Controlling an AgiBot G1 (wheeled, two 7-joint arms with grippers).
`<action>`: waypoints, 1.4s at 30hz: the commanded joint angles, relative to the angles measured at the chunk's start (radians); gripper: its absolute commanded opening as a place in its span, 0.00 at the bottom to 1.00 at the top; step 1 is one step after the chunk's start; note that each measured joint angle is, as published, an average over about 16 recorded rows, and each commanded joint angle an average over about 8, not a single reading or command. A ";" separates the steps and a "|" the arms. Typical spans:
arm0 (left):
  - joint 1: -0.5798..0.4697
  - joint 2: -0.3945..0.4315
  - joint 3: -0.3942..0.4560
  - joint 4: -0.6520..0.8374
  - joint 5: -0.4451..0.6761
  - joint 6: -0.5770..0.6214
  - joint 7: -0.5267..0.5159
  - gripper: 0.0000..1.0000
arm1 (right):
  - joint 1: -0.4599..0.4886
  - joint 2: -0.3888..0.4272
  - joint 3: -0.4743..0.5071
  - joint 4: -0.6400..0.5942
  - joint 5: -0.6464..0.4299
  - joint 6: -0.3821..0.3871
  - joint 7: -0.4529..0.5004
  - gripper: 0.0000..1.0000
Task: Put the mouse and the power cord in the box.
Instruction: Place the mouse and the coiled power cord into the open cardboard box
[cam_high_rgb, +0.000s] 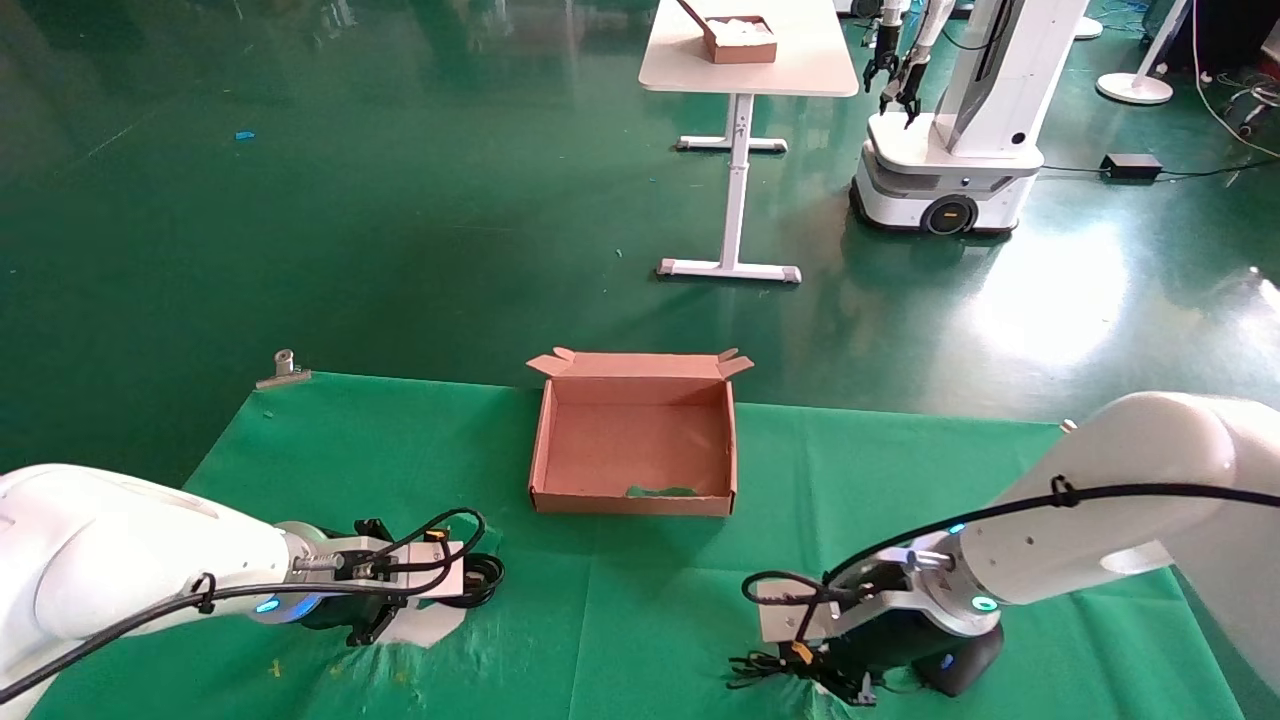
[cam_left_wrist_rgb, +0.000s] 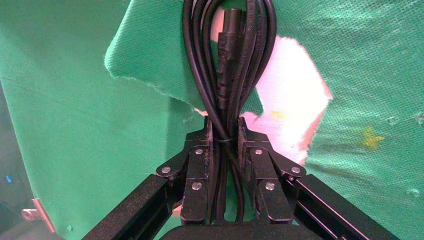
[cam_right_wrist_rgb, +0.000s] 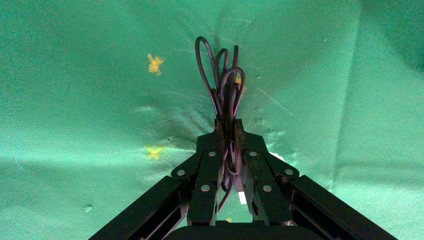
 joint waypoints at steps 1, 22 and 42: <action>0.003 0.003 0.003 0.004 0.007 -0.002 -0.003 0.00 | -0.002 -0.003 -0.001 -0.001 -0.001 0.001 0.000 0.00; -0.202 0.154 -0.139 0.055 -0.270 -0.080 0.067 0.00 | 0.196 0.151 0.086 0.120 0.002 0.015 0.078 0.00; -0.164 0.292 0.359 0.248 -0.074 -0.595 -0.114 1.00 | 0.286 0.318 0.129 0.333 -0.017 -0.057 0.200 0.00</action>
